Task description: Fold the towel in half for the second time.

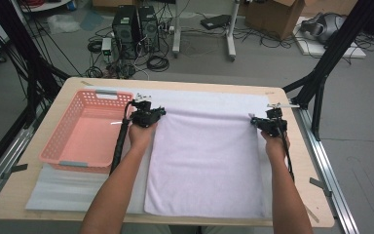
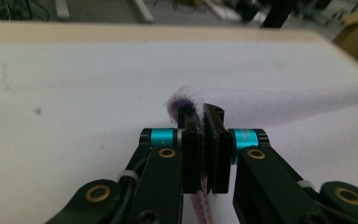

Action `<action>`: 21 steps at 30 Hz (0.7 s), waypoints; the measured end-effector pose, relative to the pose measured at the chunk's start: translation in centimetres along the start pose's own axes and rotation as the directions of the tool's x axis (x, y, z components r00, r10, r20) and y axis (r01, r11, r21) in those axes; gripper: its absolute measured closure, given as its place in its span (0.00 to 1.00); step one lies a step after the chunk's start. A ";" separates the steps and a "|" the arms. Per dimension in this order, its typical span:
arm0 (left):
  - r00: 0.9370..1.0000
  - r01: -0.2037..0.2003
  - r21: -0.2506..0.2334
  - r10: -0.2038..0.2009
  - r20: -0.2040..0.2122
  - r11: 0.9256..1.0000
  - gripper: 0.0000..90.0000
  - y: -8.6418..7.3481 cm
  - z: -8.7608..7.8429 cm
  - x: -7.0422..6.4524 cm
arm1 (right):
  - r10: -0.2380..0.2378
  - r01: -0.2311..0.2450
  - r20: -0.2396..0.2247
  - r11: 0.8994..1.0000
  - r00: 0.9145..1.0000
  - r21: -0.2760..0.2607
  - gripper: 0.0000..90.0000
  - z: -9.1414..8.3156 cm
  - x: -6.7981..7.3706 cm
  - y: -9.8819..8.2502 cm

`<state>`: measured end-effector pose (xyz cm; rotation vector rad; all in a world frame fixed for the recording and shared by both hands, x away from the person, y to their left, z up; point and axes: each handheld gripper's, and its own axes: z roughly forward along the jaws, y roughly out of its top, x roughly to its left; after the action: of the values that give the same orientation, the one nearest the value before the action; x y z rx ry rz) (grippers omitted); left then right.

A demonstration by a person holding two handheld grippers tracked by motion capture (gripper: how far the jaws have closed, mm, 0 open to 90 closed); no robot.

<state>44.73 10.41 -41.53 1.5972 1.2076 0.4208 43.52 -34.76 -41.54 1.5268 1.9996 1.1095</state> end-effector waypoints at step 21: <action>0.972 -0.142 -0.017 0.142 0.188 0.990 0.96 -0.1 -3.5 -2.3 | 0.022 -0.025 -0.034 0.995 0.999 -0.092 0.95 -6.4 -0.1 -1.1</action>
<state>41.05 10.29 -39.56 1.6863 0.9528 0.3530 38.31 -37.24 -38.54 1.4978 1.9288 1.2265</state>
